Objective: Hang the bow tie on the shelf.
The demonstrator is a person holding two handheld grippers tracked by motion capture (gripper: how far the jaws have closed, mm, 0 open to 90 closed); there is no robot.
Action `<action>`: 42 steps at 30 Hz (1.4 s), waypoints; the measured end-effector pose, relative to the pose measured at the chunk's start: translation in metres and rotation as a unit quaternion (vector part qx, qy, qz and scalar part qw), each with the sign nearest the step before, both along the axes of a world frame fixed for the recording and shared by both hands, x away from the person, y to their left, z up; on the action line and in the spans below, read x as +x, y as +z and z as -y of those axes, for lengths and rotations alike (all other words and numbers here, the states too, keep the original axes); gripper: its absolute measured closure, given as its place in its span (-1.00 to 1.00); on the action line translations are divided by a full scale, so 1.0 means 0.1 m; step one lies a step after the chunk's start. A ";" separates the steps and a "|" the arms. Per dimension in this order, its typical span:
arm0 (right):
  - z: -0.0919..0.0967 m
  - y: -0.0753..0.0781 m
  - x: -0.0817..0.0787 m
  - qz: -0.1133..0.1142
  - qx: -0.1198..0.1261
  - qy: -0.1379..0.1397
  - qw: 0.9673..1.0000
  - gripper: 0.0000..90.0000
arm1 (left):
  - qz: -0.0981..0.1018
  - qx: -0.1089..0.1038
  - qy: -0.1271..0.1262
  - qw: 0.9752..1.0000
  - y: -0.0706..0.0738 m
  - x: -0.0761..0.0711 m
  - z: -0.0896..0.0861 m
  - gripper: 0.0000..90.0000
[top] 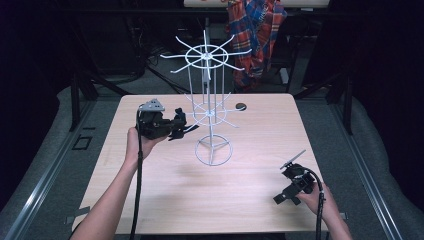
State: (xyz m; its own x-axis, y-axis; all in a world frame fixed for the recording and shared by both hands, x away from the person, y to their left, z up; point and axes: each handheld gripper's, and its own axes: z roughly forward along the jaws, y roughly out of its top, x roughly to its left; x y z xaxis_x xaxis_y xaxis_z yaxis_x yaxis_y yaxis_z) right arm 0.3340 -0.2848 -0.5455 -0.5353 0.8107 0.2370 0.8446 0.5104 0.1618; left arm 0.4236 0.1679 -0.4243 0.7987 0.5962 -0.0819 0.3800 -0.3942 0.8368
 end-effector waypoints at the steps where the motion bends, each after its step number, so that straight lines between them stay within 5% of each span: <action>1: 0.00 0.00 0.00 -0.001 -0.001 0.001 1.000 -0.74 | -0.003 -0.001 0.001 1.000 -0.01 0.00 0.01 0.94; 5: -0.01 -0.02 -0.02 0.008 0.008 -0.015 1.000 -0.74 | -0.006 0.004 -0.001 1.000 -0.05 0.01 0.02 0.95; 7: 0.01 0.01 0.00 -0.001 -0.006 0.004 1.000 -0.74 | -0.006 0.006 -0.001 1.000 -0.07 0.01 0.04 0.96; 15: 0.00 -0.01 -0.01 0.005 0.008 -0.011 1.000 -0.74 | -0.001 0.008 -0.005 1.000 -0.11 0.04 0.10 0.96; 42: 0.00 0.00 0.00 0.002 -0.009 0.003 1.000 -0.74 | -0.020 0.010 -0.005 1.000 -0.20 0.10 0.14 0.98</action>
